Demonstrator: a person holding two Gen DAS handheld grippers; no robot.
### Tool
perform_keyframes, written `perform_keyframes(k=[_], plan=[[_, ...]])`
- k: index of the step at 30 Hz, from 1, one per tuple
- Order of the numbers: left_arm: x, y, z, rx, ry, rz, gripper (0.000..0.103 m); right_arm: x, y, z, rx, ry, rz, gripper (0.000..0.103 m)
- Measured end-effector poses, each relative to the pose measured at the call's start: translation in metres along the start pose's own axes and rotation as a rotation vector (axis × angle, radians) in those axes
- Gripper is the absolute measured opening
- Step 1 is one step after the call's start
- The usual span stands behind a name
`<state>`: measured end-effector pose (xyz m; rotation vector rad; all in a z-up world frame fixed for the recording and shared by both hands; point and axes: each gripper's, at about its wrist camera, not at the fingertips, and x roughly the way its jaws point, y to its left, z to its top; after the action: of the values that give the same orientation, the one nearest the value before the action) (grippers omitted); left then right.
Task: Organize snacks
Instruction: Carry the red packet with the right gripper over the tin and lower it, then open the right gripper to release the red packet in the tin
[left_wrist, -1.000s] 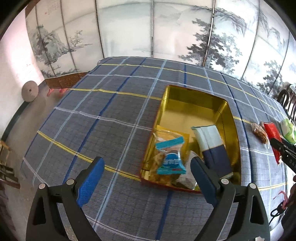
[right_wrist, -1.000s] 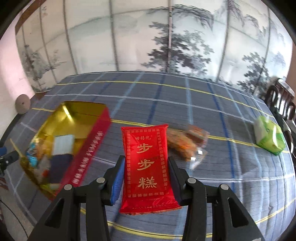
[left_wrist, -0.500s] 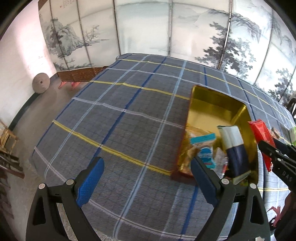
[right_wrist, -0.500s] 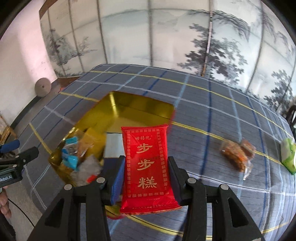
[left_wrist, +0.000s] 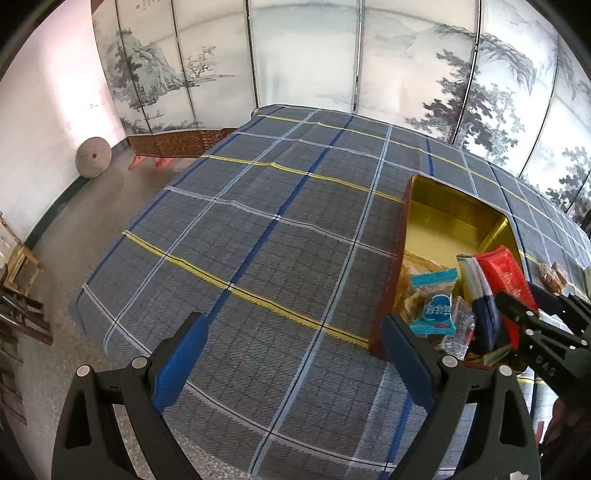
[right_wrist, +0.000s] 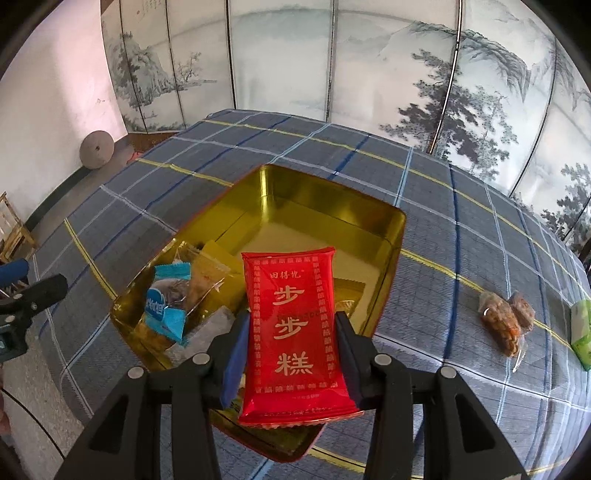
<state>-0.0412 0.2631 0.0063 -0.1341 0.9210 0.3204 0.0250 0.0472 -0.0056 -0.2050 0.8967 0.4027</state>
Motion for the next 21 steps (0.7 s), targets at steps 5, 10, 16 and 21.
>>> perform_keyframes(k=[5, 10, 16, 21], plan=[[0.0, 0.004, -0.001, -0.007, 0.002, 0.003, 0.093, 0.012, 0.006, 0.0, -0.003, 0.018, -0.005, 0.045], [0.0, 0.009, -0.001, -0.014, 0.002, 0.009, 0.093, 0.017, 0.008, -0.002, -0.005, 0.019, -0.012, 0.045], [0.001, 0.01, -0.002, -0.015, 0.006, 0.013, 0.093, 0.022, 0.012, -0.002, -0.022, 0.017, -0.021, 0.045], [0.001, 0.01, -0.002, -0.017, 0.009, 0.018, 0.093, 0.023, 0.016, -0.003, -0.036, 0.019, -0.019, 0.046]])
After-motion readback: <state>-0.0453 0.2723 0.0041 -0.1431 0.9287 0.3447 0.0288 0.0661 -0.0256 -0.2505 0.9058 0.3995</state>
